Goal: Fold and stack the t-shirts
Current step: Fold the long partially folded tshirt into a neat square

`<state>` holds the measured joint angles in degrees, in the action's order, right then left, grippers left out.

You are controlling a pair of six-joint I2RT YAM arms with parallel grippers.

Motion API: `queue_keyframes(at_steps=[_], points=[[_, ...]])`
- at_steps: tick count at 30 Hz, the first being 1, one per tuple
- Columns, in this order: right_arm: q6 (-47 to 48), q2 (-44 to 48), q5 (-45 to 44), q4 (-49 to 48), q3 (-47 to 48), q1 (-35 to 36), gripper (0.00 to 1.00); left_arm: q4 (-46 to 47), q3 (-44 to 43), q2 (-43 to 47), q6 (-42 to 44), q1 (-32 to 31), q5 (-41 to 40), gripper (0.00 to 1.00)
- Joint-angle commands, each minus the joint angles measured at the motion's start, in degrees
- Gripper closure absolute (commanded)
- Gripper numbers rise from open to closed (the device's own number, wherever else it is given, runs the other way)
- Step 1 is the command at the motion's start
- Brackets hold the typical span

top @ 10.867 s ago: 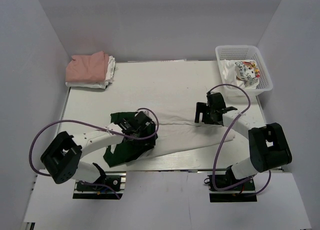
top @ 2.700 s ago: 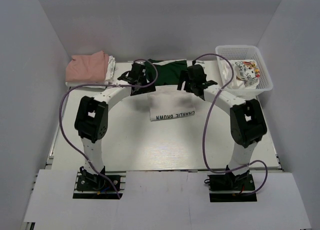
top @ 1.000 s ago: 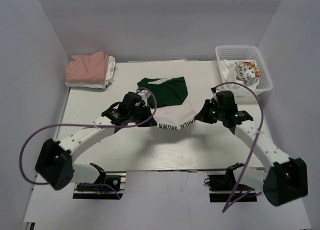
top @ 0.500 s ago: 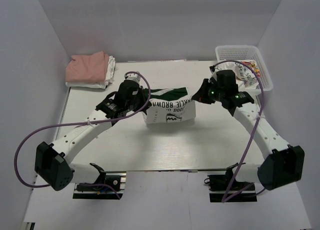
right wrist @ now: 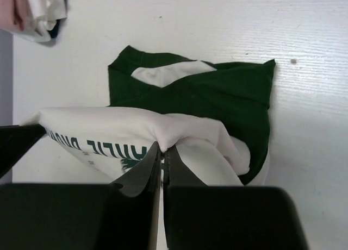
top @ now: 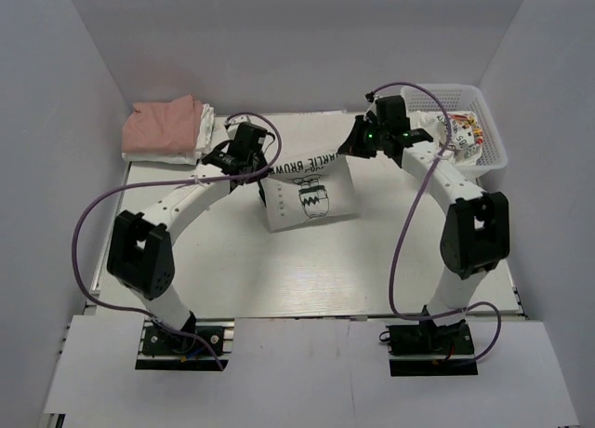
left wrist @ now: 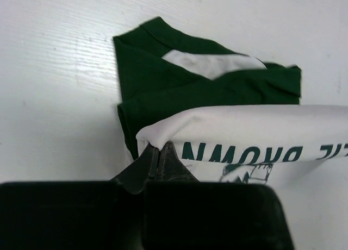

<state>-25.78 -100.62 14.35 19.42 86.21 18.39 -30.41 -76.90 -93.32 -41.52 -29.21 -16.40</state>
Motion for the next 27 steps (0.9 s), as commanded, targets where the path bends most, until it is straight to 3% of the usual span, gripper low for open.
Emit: queue_keyframes(at_steps=[1, 6, 13, 15, 16, 17, 18, 19, 20, 21, 23, 27], points=[[-0.50, -4.49, -1.60, -5.53, 4.04, -0.81, 1.00, -0.79, -4.83, -3.61, 0.29, 3.37, -1.71, 1.00], [-0.93, -13.28, -1.61, -8.86, 11.07, -1.25, 1.00, 6.24, -8.17, -9.94, 3.28, 5.12, 2.69, 1.00], [-2.52, -23.12, -0.55, -14.06, 16.70, -1.95, 1.00, 6.86, -15.02, -19.61, 3.99, 7.41, 3.23, 1.00], [-3.13, -25.67, -1.34, -14.58, 17.58, -1.87, 1.00, 7.47, -17.57, -22.68, 3.99, 8.02, 3.22, 0.95], [-3.74, -26.64, -2.21, -15.80, 18.19, -2.39, 0.88, 8.08, -18.97, -23.48, 3.99, 8.73, 3.22, 0.87], [-4.27, -27.43, -2.48, -18.69, 18.72, -2.31, 0.71, 8.79, -19.86, -24.71, 3.99, 8.73, 4.09, 0.69], [-4.37, -27.87, -2.05, -20.37, 19.42, -2.57, 0.10, 7.84, -22.47, -24.72, 3.99, 9.52, 4.10, 0.57], [-4.28, -29.36, 0.48, -20.65, 20.56, -2.83, 0.09, 7.04, -23.72, -25.33, 3.99, 10.13, 4.10, 0.38], [-3.84, -29.46, 1.11, -19.43, 24.66, -2.92, 0.09, 5.12, -25.38, -24.81, 3.99, 10.14, 3.49, 0.05], [-3.32, -29.63, 2.16, -17.51, 25.57, -2.84, 0.09, 4.41, -25.40, -24.11, 3.99, 10.14, 2.96, 0.00], [-0.77, -27.36, 2.61, -16.43, 25.50, -2.48, 0.09, 4.40, -23.57, -21.48, 3.99, 10.14, 2.34, 0.00], [-1.20, -18.33, 5.60, -22.37, 16.37, -2.05, 0.09, 12.71, -14.43, -13.13, 6.34, 9.44, 5.84, 0.00]])
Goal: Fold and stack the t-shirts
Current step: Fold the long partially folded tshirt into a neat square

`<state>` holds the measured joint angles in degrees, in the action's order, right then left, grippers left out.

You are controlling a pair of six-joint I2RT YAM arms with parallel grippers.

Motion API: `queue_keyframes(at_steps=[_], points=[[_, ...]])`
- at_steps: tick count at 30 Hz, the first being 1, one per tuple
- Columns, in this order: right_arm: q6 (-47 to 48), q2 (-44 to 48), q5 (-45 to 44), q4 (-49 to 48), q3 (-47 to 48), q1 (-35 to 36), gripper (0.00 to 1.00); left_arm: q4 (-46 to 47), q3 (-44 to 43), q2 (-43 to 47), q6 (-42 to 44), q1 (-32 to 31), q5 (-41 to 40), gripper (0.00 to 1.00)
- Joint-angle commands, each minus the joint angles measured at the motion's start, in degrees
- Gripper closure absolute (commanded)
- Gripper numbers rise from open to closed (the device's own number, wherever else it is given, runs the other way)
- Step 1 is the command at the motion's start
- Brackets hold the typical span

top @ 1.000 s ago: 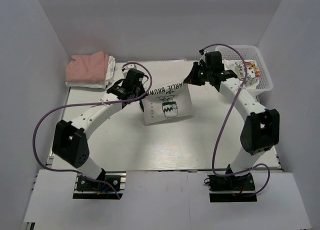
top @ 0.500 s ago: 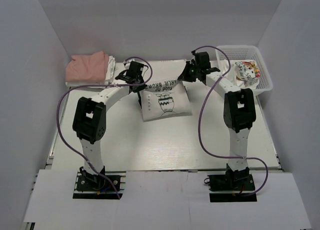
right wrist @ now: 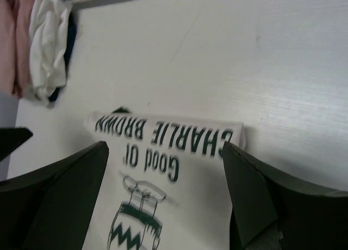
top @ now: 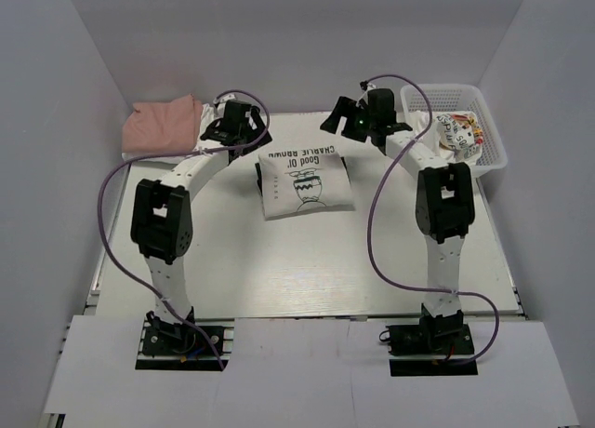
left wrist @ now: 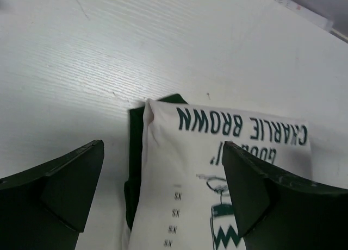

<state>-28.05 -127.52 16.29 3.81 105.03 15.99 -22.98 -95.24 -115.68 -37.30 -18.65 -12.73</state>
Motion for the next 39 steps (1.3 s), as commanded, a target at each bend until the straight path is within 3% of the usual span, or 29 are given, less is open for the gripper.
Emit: queue_keyframes(at_steps=[1, 7, 14, 17, 21, 28, 33, 39], points=[[0.11, 11.22, 5.75, -8.02, -8.99, 0.27, 0.09, 6.71, 5.40, 10.29, 2.14, -1.82, 5.32, 0.00], [-3.50, 15.29, 14.54, -14.89, -22.58, 1.76, 0.09, 14.09, 10.60, 7.85, 2.85, -2.35, 19.92, 0.00], [-4.29, 11.60, 20.26, -15.76, -28.38, 2.20, 0.09, 14.11, 6.56, -4.01, 1.79, -2.35, 21.87, 0.00], [-2.71, 10.19, 21.76, -17.43, -30.67, 2.03, 0.09, 9.02, 5.07, -6.40, 0.30, -1.48, 18.89, 0.00], [1.15, 8.17, 20.89, -15.69, -30.07, 1.77, 0.09, 9.54, 8.67, -5.71, -0.23, -0.86, 13.27, 0.00], [12.22, 15.17, 19.13, -4.69, -20.40, 2.47, 0.09, 10.24, 4.55, -0.70, 4.77, -1.55, 15.81, 0.00], [13.02, 23.89, 17.02, -5.92, -25.13, 2.38, 0.09, 6.13, 6.46, 6.24, 7.15, -2.09, 15.36, 0.00], [16.10, 33.20, 16.41, 0.05, -31.82, 2.38, 0.09, -1.27, 11.99, 8.62, 10.40, -2.09, 15.64, 0.00]])
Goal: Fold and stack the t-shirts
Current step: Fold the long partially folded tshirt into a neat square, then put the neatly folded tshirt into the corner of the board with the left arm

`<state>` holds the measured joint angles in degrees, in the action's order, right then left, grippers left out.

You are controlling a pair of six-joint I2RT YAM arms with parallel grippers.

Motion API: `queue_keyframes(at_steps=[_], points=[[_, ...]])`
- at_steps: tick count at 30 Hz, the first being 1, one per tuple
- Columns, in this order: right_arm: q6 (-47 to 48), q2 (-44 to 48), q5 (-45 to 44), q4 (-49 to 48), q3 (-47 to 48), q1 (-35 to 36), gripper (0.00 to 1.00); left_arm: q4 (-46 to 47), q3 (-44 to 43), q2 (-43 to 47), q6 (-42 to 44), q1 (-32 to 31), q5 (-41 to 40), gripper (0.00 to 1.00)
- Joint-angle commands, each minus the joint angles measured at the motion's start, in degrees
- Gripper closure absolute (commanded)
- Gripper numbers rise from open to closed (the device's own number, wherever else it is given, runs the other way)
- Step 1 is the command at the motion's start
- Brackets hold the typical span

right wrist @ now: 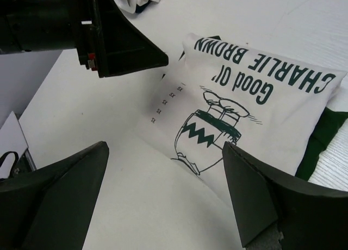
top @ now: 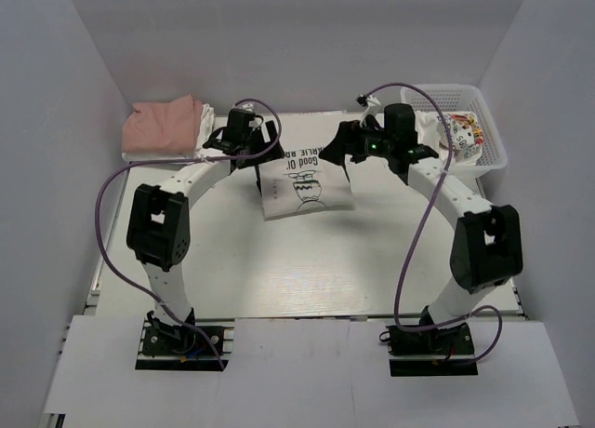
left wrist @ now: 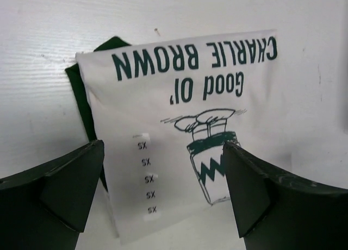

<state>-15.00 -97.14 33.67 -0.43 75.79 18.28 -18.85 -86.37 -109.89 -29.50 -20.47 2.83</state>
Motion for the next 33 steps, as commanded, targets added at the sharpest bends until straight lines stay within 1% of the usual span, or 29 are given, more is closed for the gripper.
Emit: queue_keyframes(at_steps=[1, 2, 4, 6, 9, 11, 17, 18, 19, 20, 21, 22, 23, 24, 25, 26, 27, 28, 29, 31, 32, 33], points=[[2.96, 3.62, -1.67, 4.47, -5.01, 0.26, 0.09, -6.10, 3.74, 2.83, 2.60, -0.27, 0.07, 0.00], [3.31, 5.72, -2.11, 4.30, -5.65, 0.17, 0.09, -6.11, 4.27, 2.83, 2.60, -0.27, -0.63, 0.00], [4.71, 6.79, -2.38, 5.78, -6.79, 0.09, 0.09, -8.21, 4.28, 2.13, 2.60, -0.27, -1.24, 0.00], [6.21, 7.84, -4.04, 7.63, -6.62, 0.35, 0.09, -8.22, 5.59, 1.34, 2.60, -0.27, -1.25, 0.00], [7.18, 8.37, -5.36, 9.39, -6.71, 0.09, 0.09, -4.53, 6.83, -0.75, 3.22, -0.80, -0.20, 0.00], [7.71, 8.72, -6.07, 9.74, -7.14, 0.09, 0.09, -4.53, 5.26, -2.69, 3.22, -0.80, -0.19, 0.00], [8.41, 7.85, -9.84, 10.71, -6.62, -0.09, 0.09, -3.30, 0.68, -11.30, 4.36, -0.80, 4.37, 0.00], [8.59, 7.41, -10.55, 11.06, -6.18, -0.18, 0.09, -3.30, 0.67, -12.10, 4.36, -0.80, 5.16, 0.03], [8.59, 7.32, -10.82, 11.23, -6.27, -0.18, 0.09, -3.30, 0.67, -12.63, 4.36, -0.80, 5.17, 0.07], [8.76, 7.14, -10.82, 11.58, -6.18, -0.18, 0.09, -3.30, 0.67, -13.16, 4.97, -0.80, 5.95, 0.22], [8.76, 7.14, -11.25, 11.68, -6.09, -0.18, 0.09, -2.69, 0.67, -13.94, 5.58, -0.80, 7.18, 0.33], [8.76, 6.88, -11.35, 11.68, -6.09, -0.09, 0.09, -2.16, 0.67, -13.95, 6.11, -0.80, 7.89, 0.42], [8.76, 7.23, -11.78, 11.59, -6.27, -0.18, 0.09, -1.55, 0.67, -13.95, 7.77, -0.80, 8.68, 0.49], [8.50, 7.23, -12.05, 11.59, -6.62, -0.35, 0.09, -1.54, 0.67, -13.95, 8.48, -0.80, 8.68, 0.58], [8.59, 7.93, -13.70, 11.24, -6.88, -0.18, 0.09, -1.54, 0.07, -14.47, 9.27, -0.80, 8.68, 0.63], [8.15, 8.11, -14.42, 10.71, -7.67, -0.44, 0.09, -3.80, -0.81, -14.48, 11.02, -0.80, 6.86, 0.79], [8.06, 8.46, -16.42, 10.36, -7.93, -0.35, 0.09, -5.30, -3.26, -14.48, 12.00, -0.80, 5.10, 0.91], [8.41, 9.68, -17.40, 9.49, -9.16, -0.44, 0.09, -8.45, -6.24, -15.09, 14.70, -0.80, 1.25, 1.00], [8.33, 10.04, -19.24, 9.48, -9.17, -0.44, 0.09, -9.70, -6.27, -15.09, 16.64, -0.80, -0.18, 1.00], [8.94, 11.53, -21.35, 8.34, -10.66, -0.44, 0.09, -11.64, -9.95, -15.09, 21.65, -0.10, -1.16, 1.00], [8.94, 11.89, -22.32, 8.16, -11.01, -0.70, 0.09, -12.43, -10.83, -13.79, 26.11, 0.42, -2.20, 1.00], [9.03, 12.41, -22.94, 7.99, -11.62, -0.53, 0.09, -12.96, -12.58, -13.25, 28.42, 0.43, -3.61, 1.00]])
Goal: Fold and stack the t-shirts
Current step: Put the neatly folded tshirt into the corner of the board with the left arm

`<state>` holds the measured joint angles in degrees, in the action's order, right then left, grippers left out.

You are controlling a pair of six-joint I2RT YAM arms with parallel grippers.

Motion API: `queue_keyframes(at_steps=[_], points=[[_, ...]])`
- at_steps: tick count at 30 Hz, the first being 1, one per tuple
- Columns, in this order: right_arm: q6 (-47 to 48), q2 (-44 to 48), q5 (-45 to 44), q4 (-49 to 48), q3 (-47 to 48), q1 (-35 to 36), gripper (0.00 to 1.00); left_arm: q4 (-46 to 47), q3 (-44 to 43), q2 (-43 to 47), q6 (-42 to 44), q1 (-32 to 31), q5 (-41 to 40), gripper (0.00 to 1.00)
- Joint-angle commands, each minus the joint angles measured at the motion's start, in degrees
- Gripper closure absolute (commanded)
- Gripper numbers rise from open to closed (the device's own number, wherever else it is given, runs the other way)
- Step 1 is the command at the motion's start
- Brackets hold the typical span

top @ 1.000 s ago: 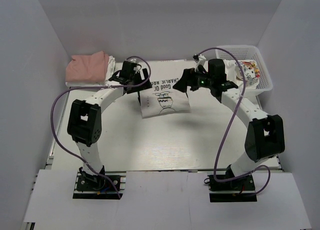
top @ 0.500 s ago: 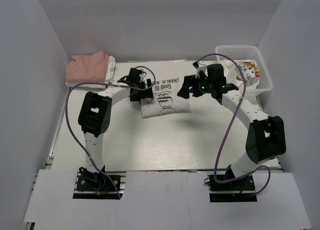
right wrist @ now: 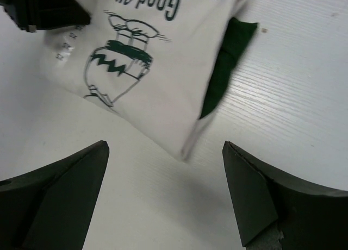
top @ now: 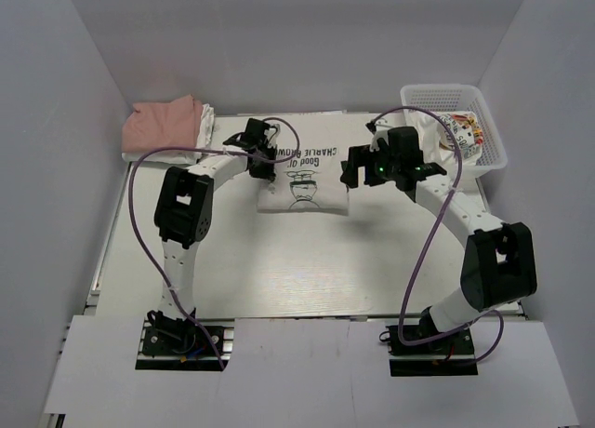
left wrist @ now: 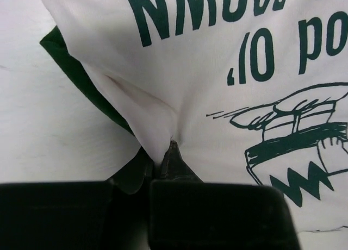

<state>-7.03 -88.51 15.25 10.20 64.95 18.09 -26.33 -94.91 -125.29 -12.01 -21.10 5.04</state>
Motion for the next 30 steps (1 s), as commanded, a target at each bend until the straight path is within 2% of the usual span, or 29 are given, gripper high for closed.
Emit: queue_keyframes(at_steps=[1, 2, 6, 13, 24, 30], points=[[1.31, 4.04, -5.39, -2.81, -1.05, -0.42, 0.09, -5.49, -4.75, 2.94, 13.04, 1.06, -8.53, 1.00], [1.31, 4.13, -5.75, -2.99, -1.05, -0.42, 0.09, -5.49, -5.28, 4.87, 17.85, 1.06, -9.95, 1.00], [1.23, 3.78, -5.67, -3.43, -1.49, -0.42, 0.09, -0.42, -3.09, 9.88, 26.48, 1.59, -15.31, 1.00], [1.23, 2.55, -5.93, -3.08, -0.88, -0.51, 0.09, 2.68, -3.25, 16.92, 36.00, 5.27, -20.05, 1.00], [1.31, -0.34, -6.20, -2.38, 0.44, -0.42, 0.09, 1.28, -16.96, 14.12, 43.91, 11.43, -20.68, 1.00], [0.96, -3.33, -4.62, -0.88, 2.46, -0.42, 0.09, -2.67, -31.27, 9.64, 45.84, 14.50, -21.48, 1.00]])
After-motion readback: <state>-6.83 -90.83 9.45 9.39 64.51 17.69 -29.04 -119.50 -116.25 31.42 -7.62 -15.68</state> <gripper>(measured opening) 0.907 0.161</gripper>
